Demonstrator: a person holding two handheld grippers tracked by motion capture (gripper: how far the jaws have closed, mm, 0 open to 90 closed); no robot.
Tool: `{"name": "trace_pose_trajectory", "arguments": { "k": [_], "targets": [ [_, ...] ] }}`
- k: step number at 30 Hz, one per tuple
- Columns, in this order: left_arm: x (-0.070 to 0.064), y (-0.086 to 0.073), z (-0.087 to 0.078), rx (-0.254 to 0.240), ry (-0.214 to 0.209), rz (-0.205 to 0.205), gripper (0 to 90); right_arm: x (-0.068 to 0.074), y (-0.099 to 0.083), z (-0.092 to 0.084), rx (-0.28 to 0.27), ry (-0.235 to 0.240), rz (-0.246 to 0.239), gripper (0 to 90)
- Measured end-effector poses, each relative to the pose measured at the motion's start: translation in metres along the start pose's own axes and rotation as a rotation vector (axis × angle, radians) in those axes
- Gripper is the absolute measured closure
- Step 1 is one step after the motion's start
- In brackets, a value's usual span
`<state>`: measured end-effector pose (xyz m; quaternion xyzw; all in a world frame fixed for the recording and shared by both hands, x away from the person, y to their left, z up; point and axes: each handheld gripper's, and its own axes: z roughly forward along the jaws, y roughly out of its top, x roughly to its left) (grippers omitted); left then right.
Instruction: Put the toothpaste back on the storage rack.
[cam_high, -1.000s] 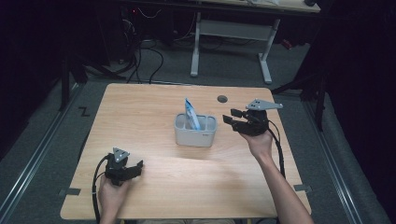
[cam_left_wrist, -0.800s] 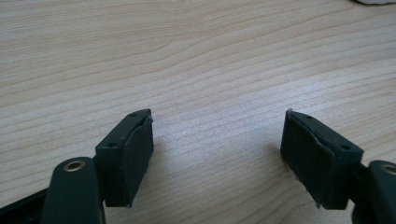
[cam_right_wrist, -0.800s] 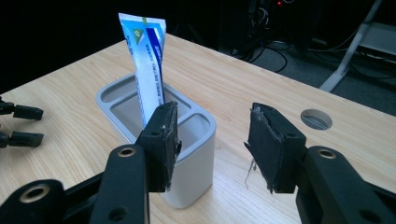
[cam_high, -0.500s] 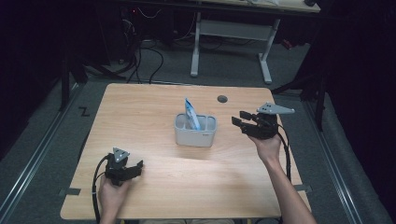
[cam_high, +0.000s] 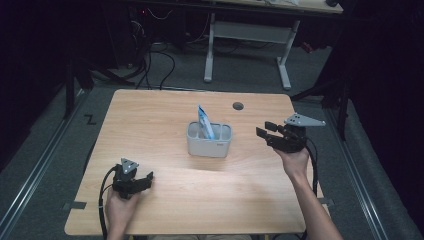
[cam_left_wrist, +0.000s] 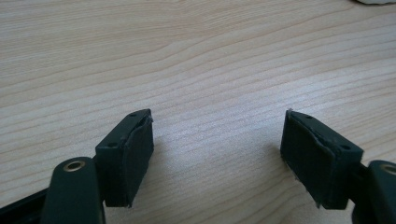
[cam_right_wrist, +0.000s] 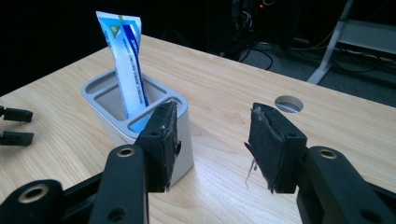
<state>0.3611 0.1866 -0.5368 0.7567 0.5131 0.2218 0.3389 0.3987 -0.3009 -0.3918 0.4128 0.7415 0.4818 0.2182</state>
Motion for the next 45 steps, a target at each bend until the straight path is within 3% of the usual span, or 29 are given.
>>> {"name": "trace_pose_trajectory", "arguments": {
  "k": [12,30,45],
  "targets": [
    [0.0,0.0,0.0,0.0,0.0,0.0,25.9,-0.012,-0.009,-0.019,-0.039,-0.017,0.045,51.7],
    [0.0,0.0,0.0,-0.001,0.001,-0.002,26.0,-0.023,-0.032,-0.034,-0.046,-0.037,0.092,51.6],
    [0.0,0.0,0.0,0.0,0.0,-0.002,26.0,-0.022,-0.05,-0.033,-0.027,-0.04,0.114,51.6]
  ]
}}
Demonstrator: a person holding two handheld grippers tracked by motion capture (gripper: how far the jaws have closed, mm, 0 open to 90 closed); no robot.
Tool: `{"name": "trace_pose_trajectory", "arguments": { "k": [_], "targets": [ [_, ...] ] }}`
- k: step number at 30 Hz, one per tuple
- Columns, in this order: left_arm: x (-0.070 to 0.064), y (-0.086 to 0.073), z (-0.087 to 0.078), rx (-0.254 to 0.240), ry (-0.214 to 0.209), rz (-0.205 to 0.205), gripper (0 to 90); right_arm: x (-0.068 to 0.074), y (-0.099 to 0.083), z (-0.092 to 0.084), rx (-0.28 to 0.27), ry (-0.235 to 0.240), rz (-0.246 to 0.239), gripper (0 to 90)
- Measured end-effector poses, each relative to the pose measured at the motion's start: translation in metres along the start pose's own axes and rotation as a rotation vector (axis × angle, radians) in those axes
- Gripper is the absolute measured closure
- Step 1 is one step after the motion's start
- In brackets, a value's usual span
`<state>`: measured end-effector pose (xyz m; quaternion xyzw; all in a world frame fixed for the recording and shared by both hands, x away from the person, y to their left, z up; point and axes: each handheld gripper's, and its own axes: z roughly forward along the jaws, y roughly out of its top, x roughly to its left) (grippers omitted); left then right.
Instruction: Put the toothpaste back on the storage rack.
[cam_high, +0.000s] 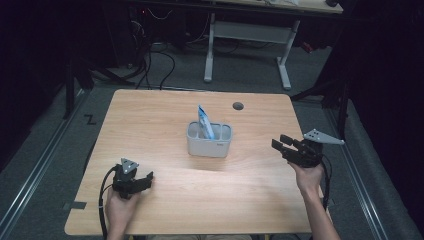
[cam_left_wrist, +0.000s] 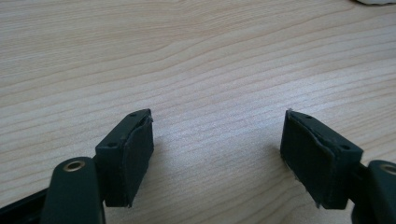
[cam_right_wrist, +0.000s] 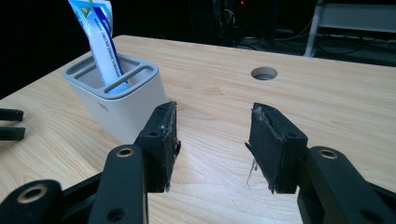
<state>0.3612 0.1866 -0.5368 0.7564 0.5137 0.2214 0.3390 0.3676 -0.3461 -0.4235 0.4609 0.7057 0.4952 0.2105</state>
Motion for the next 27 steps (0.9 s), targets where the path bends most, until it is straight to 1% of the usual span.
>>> {"name": "trace_pose_trajectory", "arguments": {
  "k": [3,6,11,18,21,26,27],
  "targets": [
    [0.0,0.0,0.0,0.0,0.0,0.0,26.0,-0.001,-0.004,-0.001,-0.008,-0.003,0.008,51.6],
    [0.0,0.0,0.0,0.0,0.0,0.0,26.0,-0.003,-0.009,-0.001,-0.021,0.005,0.033,51.8],
    [0.0,0.0,0.0,0.0,0.0,0.0,26.0,-0.004,-0.017,0.0,-0.012,0.01,0.048,51.8],
    [0.0,0.0,0.0,0.0,0.0,0.0,26.0,-0.004,-0.025,0.001,0.001,0.006,0.047,51.9],
    [0.0,0.0,0.0,0.0,0.0,0.0,26.0,-0.006,-0.029,0.001,0.006,0.006,0.061,51.9],
    [0.0,0.0,0.0,0.0,0.001,0.0,26.0,-0.007,-0.035,0.002,0.022,-0.003,0.055,52.1],
    [0.0,0.0,0.0,0.0,0.0,0.0,26.0,-0.007,-0.036,0.001,0.025,-0.004,0.06,52.1]
  ]
}}
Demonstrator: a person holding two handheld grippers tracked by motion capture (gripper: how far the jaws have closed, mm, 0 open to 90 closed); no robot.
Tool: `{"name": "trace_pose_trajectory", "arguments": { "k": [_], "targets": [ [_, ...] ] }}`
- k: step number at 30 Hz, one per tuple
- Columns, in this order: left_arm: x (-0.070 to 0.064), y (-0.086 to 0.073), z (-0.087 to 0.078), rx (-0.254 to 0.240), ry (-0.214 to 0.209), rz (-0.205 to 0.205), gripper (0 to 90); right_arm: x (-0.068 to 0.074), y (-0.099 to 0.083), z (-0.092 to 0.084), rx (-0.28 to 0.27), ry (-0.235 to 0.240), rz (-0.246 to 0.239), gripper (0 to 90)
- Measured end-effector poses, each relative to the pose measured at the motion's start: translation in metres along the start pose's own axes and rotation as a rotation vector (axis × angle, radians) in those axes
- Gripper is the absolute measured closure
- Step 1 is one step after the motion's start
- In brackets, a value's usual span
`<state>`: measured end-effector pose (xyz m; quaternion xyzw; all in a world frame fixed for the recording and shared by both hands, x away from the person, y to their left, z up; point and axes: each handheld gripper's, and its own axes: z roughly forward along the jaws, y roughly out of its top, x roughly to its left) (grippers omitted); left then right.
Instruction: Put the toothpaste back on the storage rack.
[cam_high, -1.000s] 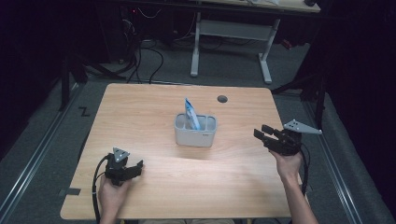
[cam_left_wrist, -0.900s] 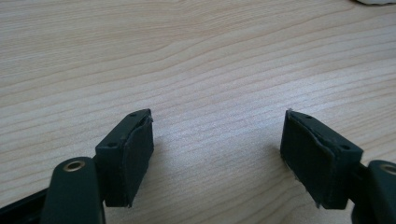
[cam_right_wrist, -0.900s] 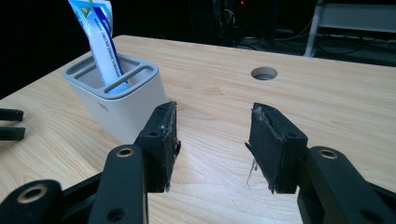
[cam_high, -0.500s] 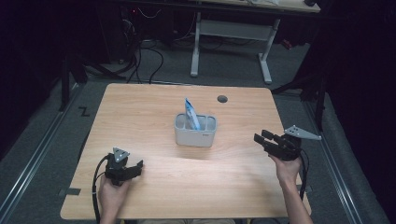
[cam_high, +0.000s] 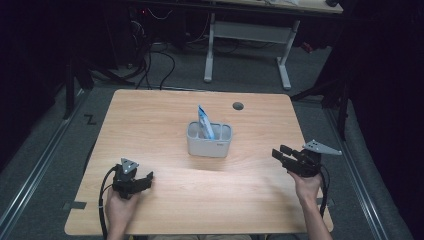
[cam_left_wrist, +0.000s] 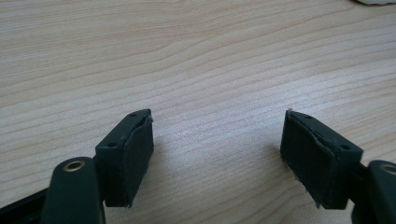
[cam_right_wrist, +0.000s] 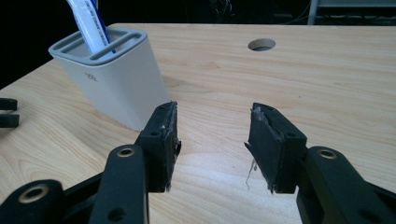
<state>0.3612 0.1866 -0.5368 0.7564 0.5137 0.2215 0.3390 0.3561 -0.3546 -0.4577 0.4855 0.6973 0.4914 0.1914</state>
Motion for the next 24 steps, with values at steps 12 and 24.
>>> {"name": "trace_pose_trajectory", "arguments": {
  "k": [12,24],
  "targets": [
    [0.0,0.0,0.0,0.0,0.0,0.0,26.0,-0.003,-0.013,0.005,0.032,-0.011,0.006,52.8],
    [0.0,0.0,0.0,0.0,0.0,0.0,26.0,-0.006,-0.026,0.012,0.077,-0.047,0.004,53.2]
  ]
}}
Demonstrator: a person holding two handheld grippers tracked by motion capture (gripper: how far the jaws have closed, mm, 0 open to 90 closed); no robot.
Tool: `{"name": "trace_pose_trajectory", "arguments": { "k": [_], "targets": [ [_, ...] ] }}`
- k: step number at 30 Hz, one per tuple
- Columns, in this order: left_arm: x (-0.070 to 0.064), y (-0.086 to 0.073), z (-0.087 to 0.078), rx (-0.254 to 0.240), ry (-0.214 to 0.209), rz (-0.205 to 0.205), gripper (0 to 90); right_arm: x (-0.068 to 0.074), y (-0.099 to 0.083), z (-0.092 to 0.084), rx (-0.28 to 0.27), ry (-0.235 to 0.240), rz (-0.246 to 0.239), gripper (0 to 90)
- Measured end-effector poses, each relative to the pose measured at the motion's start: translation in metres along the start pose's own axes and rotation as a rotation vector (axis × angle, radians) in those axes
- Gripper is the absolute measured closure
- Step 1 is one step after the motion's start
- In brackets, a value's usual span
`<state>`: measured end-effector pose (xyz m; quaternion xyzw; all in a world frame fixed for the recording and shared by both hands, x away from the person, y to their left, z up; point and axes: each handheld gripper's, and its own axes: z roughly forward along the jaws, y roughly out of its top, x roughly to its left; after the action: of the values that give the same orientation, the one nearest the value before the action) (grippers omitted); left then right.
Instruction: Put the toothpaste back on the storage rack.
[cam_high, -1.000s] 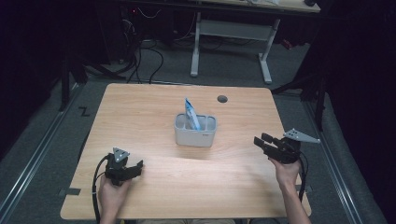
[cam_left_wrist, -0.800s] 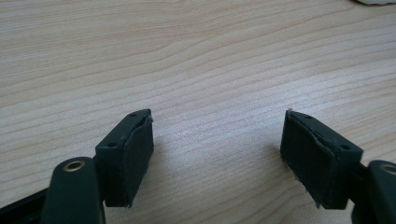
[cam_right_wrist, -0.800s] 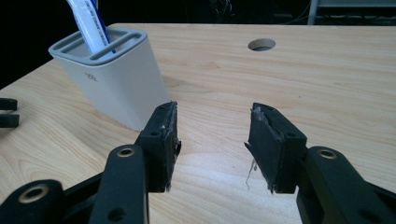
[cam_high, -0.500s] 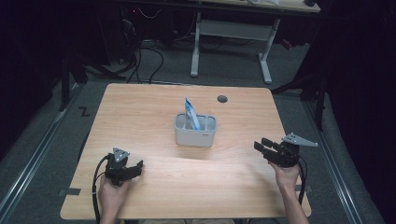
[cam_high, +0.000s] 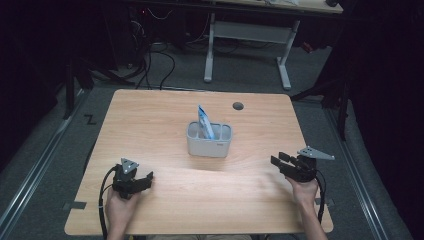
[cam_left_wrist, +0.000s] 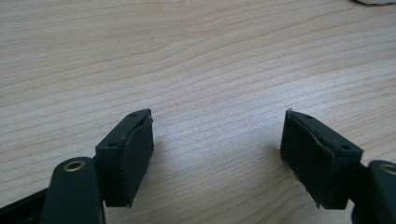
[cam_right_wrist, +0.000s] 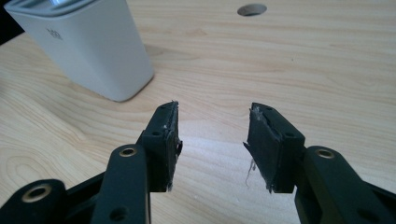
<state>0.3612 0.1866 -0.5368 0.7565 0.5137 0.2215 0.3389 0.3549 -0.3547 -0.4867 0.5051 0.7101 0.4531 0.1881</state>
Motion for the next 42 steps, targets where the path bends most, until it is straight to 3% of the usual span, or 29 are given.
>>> {"name": "trace_pose_trajectory", "arguments": {
  "k": [8,25,42],
  "targets": [
    [0.0,0.0,0.0,0.0,0.0,0.0,26.0,-0.002,-0.008,0.007,0.035,-0.017,0.002,52.8],
    [0.0,0.0,0.0,0.0,0.0,0.0,26.0,0.004,-0.014,0.032,0.128,-0.053,-0.05,51.2],
    [0.0,0.0,0.0,0.0,0.0,0.0,26.0,0.006,-0.019,0.046,0.16,-0.09,-0.062,48.5]
  ]
}}
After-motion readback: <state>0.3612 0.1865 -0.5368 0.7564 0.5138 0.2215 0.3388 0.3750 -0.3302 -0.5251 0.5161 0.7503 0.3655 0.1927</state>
